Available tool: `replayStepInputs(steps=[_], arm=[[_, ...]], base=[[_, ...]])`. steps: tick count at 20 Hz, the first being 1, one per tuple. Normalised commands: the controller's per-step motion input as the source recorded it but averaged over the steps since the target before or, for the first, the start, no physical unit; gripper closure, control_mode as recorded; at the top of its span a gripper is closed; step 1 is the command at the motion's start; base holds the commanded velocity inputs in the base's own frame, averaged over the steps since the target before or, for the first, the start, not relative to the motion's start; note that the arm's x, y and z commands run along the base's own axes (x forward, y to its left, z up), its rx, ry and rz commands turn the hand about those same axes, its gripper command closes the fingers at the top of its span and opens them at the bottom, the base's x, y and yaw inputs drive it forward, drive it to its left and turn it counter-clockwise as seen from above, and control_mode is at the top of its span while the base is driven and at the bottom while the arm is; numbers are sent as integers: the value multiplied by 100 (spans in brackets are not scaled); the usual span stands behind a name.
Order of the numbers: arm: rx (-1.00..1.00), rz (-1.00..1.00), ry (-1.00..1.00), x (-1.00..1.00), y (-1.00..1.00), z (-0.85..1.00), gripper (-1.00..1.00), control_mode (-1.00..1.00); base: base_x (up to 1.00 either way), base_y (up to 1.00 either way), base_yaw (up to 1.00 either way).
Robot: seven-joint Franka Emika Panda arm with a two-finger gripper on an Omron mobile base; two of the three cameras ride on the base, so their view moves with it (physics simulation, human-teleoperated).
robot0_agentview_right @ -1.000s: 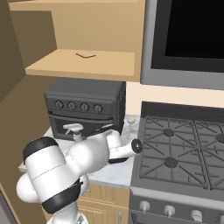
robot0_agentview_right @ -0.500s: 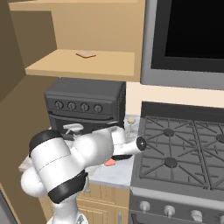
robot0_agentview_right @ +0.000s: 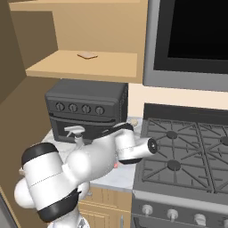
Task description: Pick the bar soap and spray from the cabinet and place them on the counter.
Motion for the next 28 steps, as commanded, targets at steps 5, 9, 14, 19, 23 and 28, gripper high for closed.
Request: replayStepInputs(steps=[5,9,14,19,23,28], arm=[[0,0,-4,-32,0,63,-100,-100],[0,0,-1,-32,0,72,-100,-100],[0,0,0,-40,0,66,-100,-100],[0,0,0,-44,0,63,-100,-100],[0,0,-2,-53,0,49,-100,-100],[0,0,-2,-45,0,50,-100,-100]], base=[[0,0,0],[0,0,0],[0,0,0],[0,0,0],[0,0,0],[0,0,0]])
